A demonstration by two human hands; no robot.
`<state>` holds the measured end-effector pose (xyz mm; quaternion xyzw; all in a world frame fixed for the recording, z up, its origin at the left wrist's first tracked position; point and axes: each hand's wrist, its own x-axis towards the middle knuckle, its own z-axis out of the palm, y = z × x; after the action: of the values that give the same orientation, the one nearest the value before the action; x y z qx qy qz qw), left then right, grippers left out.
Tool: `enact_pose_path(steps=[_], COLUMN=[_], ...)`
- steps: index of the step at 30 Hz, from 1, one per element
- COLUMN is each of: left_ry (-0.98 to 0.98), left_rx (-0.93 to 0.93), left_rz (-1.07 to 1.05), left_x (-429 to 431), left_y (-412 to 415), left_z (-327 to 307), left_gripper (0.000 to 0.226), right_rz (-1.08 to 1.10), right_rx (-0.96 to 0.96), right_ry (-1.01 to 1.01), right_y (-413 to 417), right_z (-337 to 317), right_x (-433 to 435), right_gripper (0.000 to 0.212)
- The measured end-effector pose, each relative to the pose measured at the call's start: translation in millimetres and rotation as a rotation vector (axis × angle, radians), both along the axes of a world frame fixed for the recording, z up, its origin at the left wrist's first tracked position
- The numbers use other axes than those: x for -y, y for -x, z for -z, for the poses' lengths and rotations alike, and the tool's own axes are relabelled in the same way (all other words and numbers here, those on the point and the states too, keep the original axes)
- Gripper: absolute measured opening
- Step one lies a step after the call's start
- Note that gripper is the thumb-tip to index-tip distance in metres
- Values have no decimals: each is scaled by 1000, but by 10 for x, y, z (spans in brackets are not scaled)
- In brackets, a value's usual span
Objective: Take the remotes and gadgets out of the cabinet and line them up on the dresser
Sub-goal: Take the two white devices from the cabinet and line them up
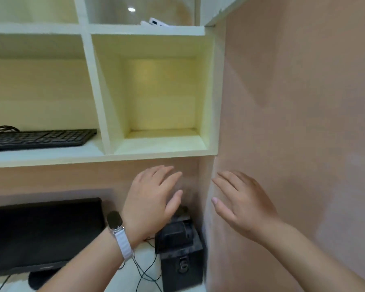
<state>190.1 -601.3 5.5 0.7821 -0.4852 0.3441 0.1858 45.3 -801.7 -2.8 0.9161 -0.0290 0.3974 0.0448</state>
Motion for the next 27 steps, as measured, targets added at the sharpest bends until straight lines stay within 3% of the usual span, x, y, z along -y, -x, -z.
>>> enact_pose_path(steps=[7,17,22,27], left_ry=[148,344,262,-10], left_rx=[136,355,286,162], left_rz=[15,118,180,20], left_x=[15,4,-18,255], left_y=[-278,-683,-837,-961], left_z=[-666,-2177,-2930,-3527], left_gripper=[39,42,44,42], right_rz=[-135,-167,-112,-47], right_rx=[147,334,386,315], right_ry=[69,229,293,286], right_y=[-339,-837,-1105,-1370], right_z=[-810,-2157,-2670,-2851], right_x=[-61,-302,-352,-285], right_gripper=[47,51,50,52])
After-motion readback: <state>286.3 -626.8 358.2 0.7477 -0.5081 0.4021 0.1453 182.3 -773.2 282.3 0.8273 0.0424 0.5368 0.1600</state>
